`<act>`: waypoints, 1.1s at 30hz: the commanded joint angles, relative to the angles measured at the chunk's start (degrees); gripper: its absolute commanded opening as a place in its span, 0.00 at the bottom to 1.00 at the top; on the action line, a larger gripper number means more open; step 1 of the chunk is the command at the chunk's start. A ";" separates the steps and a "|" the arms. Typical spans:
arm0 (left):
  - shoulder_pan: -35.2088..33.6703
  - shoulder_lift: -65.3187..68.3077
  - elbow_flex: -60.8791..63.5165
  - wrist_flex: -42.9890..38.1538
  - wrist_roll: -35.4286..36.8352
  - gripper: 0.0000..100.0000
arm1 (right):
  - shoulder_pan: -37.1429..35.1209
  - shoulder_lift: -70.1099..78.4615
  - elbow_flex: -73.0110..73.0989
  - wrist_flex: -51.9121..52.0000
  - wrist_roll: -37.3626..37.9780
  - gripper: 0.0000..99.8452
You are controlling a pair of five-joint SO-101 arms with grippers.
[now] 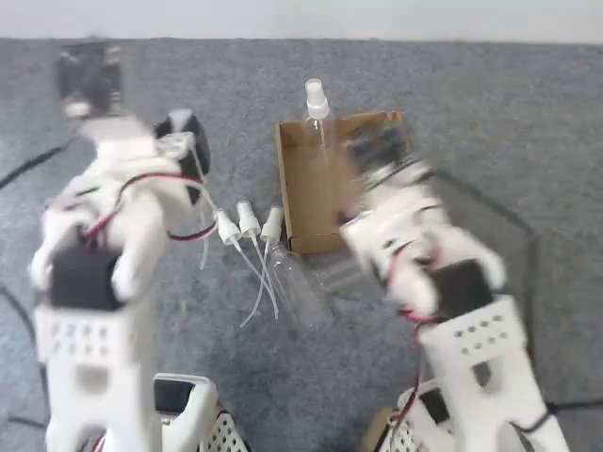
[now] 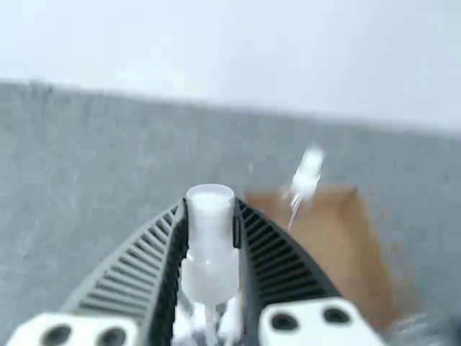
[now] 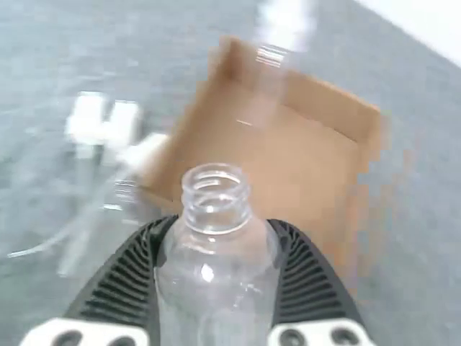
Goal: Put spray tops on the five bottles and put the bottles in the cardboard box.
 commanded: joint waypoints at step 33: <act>0.53 -19.52 9.36 -10.37 17.93 0.01 | -18.86 -1.54 12.31 -16.75 -2.81 0.01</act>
